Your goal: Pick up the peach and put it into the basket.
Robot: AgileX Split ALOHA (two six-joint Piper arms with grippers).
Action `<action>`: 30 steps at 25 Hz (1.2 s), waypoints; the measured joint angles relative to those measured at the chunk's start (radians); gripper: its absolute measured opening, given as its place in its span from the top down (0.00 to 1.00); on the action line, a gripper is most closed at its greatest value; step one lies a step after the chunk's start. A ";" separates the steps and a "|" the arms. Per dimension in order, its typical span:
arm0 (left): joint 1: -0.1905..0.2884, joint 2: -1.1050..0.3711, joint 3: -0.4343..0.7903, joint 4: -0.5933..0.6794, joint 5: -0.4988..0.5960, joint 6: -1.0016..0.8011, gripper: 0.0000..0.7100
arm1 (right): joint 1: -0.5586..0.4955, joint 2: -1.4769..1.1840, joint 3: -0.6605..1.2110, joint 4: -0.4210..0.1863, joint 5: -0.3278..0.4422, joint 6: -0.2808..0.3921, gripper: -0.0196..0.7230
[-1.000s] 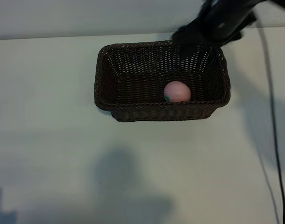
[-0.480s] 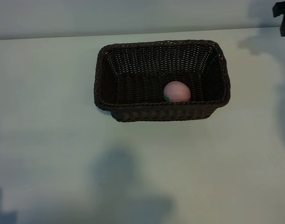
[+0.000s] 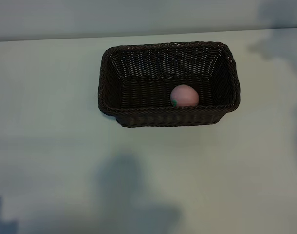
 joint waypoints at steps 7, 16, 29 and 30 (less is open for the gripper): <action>0.000 0.000 0.000 0.000 0.000 0.000 0.16 | 0.000 -0.303 0.038 0.000 0.004 0.024 0.17; 0.000 0.000 0.000 0.000 0.000 0.000 0.16 | 0.000 -0.842 0.254 -0.019 0.008 0.026 0.17; 0.000 0.000 0.000 0.000 0.000 0.001 0.16 | 0.000 -1.485 0.618 -0.068 -0.044 0.068 0.17; 0.000 0.000 0.000 0.000 0.000 0.002 0.16 | 0.000 -1.516 0.643 -0.069 -0.056 0.069 0.17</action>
